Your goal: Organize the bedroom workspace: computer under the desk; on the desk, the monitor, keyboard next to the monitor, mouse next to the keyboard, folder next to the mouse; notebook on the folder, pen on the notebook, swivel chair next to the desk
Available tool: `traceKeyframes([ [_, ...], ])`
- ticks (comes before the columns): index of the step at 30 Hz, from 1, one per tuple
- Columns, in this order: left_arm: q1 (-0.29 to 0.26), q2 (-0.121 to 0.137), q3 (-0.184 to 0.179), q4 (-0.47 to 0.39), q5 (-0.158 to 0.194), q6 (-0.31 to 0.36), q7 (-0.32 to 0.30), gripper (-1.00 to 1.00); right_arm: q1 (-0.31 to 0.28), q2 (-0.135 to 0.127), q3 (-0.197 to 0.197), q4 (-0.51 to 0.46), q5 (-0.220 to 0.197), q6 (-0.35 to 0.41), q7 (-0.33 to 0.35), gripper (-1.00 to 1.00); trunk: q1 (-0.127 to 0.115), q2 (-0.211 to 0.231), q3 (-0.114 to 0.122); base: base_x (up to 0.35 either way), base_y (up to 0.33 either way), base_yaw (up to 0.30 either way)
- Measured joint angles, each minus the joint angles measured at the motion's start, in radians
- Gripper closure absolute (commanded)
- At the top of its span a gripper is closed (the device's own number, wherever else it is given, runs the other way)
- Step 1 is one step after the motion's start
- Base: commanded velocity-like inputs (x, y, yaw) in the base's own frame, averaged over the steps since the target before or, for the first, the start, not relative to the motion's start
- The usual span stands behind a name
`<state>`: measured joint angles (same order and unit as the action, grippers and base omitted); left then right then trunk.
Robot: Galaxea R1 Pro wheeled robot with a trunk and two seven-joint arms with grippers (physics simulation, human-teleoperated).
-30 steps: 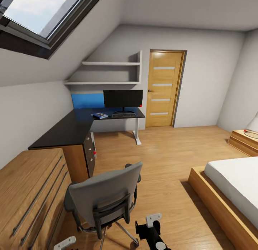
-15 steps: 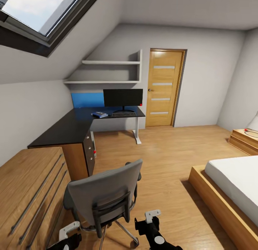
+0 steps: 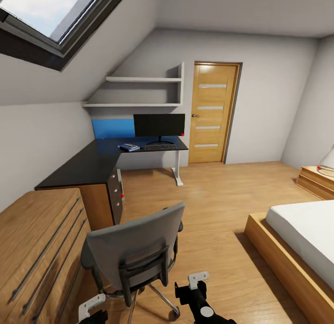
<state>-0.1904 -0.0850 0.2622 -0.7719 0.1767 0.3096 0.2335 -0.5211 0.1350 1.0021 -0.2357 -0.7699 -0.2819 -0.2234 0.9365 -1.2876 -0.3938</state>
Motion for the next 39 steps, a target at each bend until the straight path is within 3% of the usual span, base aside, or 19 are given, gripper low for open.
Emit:
traceKeyframes([
  [28,0.0,0.004,-0.001,0.044,-0.002,-0.034,0.001,-1.0,0.001,-0.002,0.0,-0.01,0.004,-0.017,0.0,-1.0,0.107,-0.196,-0.088,-0.001,0.0,0.0],
  [39,0.0,0.004,0.0,0.044,-0.002,-0.034,0.0,-1.0,0.001,-0.002,0.0,-0.01,0.004,-0.017,0.002,-1.0,0.15,-0.273,-0.122,-0.153,0.0,0.0],
])
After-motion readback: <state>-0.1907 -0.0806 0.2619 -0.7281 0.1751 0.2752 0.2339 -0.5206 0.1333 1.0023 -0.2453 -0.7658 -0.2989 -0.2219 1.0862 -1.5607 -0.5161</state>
